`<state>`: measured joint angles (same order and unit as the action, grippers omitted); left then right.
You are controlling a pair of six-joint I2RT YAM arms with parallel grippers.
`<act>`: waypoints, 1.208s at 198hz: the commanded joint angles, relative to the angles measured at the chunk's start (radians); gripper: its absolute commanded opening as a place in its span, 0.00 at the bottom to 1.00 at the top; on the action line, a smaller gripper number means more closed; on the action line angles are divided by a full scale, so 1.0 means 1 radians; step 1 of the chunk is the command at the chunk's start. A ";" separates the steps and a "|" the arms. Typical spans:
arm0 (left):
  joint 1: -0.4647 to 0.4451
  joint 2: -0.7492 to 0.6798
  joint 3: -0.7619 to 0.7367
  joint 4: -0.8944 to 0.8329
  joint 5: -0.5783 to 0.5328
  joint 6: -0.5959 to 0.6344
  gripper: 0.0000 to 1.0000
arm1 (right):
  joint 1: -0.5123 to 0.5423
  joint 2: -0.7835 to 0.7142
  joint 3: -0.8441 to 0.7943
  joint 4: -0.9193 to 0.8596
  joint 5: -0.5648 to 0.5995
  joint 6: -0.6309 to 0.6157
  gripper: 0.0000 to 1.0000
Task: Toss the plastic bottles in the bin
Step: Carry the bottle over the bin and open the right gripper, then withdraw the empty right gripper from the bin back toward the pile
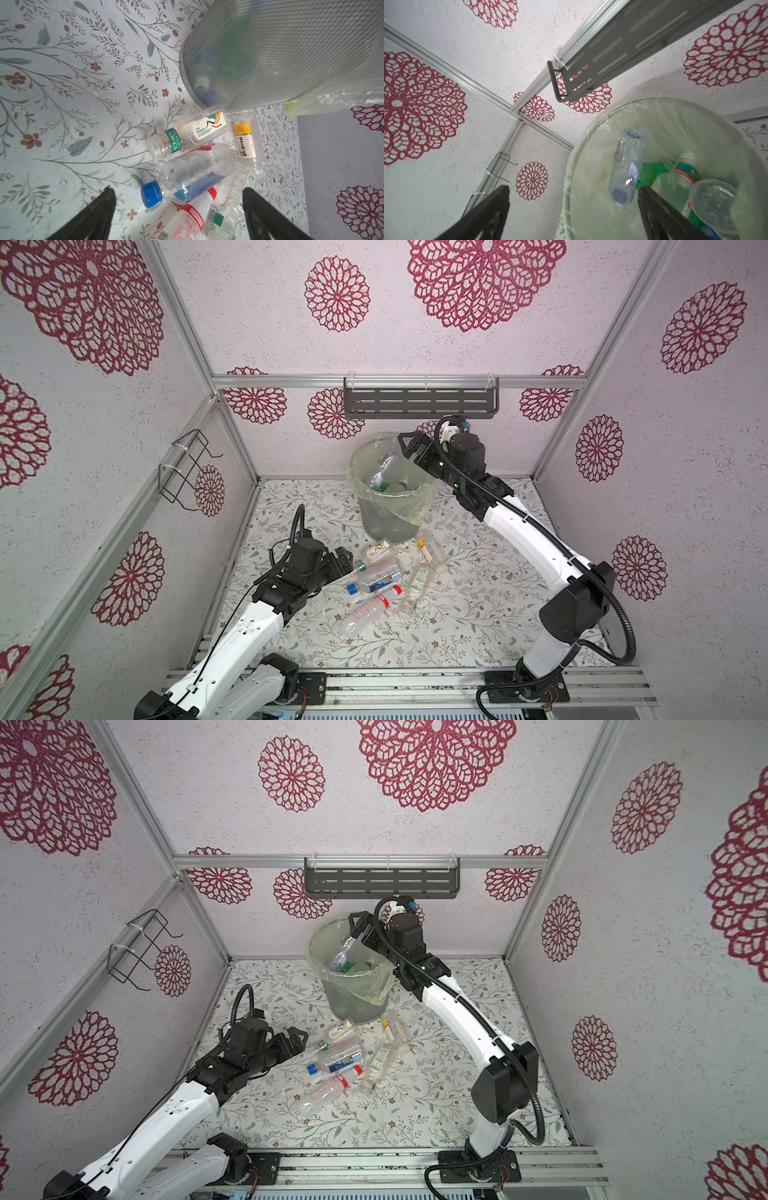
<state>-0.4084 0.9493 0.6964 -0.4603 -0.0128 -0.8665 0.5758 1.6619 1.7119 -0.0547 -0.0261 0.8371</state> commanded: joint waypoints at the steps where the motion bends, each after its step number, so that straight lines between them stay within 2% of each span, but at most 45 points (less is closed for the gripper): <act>1: 0.011 -0.011 0.016 -0.010 -0.008 0.001 0.97 | 0.008 -0.166 -0.088 0.033 0.031 -0.056 0.99; 54: 0.012 0.022 0.015 0.049 0.050 0.014 0.97 | 0.009 -0.401 -0.388 0.032 0.092 -0.111 0.99; 126: 0.011 0.041 0.019 0.059 0.099 0.044 0.97 | 0.008 -0.585 -0.609 -0.015 0.148 -0.147 0.99; 167: 0.012 0.031 0.014 0.039 0.107 0.050 0.97 | 0.006 -0.653 -0.715 0.009 0.150 -0.128 0.99; 239: 0.012 0.061 0.012 0.040 0.166 0.055 0.97 | 0.006 -0.674 -0.788 -0.115 0.208 -0.072 0.99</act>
<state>-0.4049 0.9962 0.6968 -0.4309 0.1146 -0.8330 0.5854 1.0168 0.9382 -0.1242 0.1329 0.7353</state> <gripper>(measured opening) 0.973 0.989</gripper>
